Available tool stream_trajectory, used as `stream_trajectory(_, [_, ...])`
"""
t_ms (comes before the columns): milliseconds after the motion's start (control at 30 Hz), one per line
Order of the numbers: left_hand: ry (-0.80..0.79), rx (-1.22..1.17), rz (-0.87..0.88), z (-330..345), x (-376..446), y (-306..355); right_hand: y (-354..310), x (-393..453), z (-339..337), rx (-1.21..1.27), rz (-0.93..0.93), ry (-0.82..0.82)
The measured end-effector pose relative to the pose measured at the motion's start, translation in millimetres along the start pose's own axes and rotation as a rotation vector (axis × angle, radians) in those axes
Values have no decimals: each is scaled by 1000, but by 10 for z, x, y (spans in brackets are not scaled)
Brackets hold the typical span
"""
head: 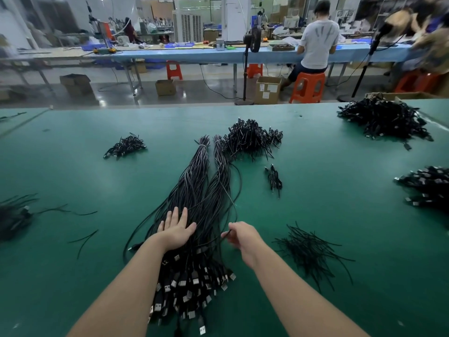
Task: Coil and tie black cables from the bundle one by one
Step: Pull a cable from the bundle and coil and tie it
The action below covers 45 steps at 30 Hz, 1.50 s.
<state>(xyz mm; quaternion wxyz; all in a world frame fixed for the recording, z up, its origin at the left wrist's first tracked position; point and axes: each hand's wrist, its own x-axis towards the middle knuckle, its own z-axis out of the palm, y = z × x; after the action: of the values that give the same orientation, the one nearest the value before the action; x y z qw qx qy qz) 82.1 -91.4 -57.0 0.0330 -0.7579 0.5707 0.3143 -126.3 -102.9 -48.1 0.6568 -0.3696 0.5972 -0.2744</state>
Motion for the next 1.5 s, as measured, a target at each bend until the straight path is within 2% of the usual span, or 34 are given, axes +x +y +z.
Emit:
stream_trajectory(167, [10,-14,10,1,-28,21,106,-177,-215,219,-18,-90])
stream_trajectory(367, [74,-90,15,34,-8,-10,-10,-550,-339,-15,-219,-190])
stream_trajectory(467, [144,-70,-16,39,17,19,-134,-706,-390,-20,-320,-191])
stream_trajectory(533, [247,46,-51,-6,4,131,-248,-789,-425,28,-348,-227])
stream_trajectory(600, [433,121,19,-64,-57,313,-350,-855,-448,139,-324,-335])
stream_trajectory(633, [509,64,132,-92,-99,425,-392,-884,-454,213,-318,-399])
stream_trajectory(700, [513,-85,396,-148,-179,701,-435,-927,-458,294,-370,-474])
stream_trajectory(733, [442,-201,483,-160,-239,850,-444,-945,-455,279,-426,-468])
stream_trajectory(800, [208,-653,509,-211,-380,1079,-458,-953,-447,217,-536,-416])
stream_trajectory(833, [149,-822,483,-201,-396,1138,-460,-949,-449,205,-561,-403])
stream_trajectory(867, [197,-789,512,-188,-387,1160,-471,-951,-462,215,-572,-406])
stream_trajectory(933, [306,-418,574,-160,-410,1116,-508,-961,-504,286,-564,-436])
stream_trajectory(967, [438,-223,588,-117,-378,1084,-530,-968,-529,338,-552,-456])
stream_trajectory(1000, [492,-180,601,-88,-350,1049,-551,-977,-552,379,-546,-470])
stream_trajectory(1100, [525,-255,616,-18,-368,1011,-601,-998,-583,357,-589,-437])
stream_trajectory(1333, [603,-233,624,53,-351,1003,-851,-1179,-651,318,-737,-330])
stream_trajectory(1433, [444,-175,479,114,-321,889,-1085,-1357,-739,299,-844,-309])
stream_trajectory(1500, [346,-239,391,209,-288,734,-1265,-1462,-831,326,-897,-301])
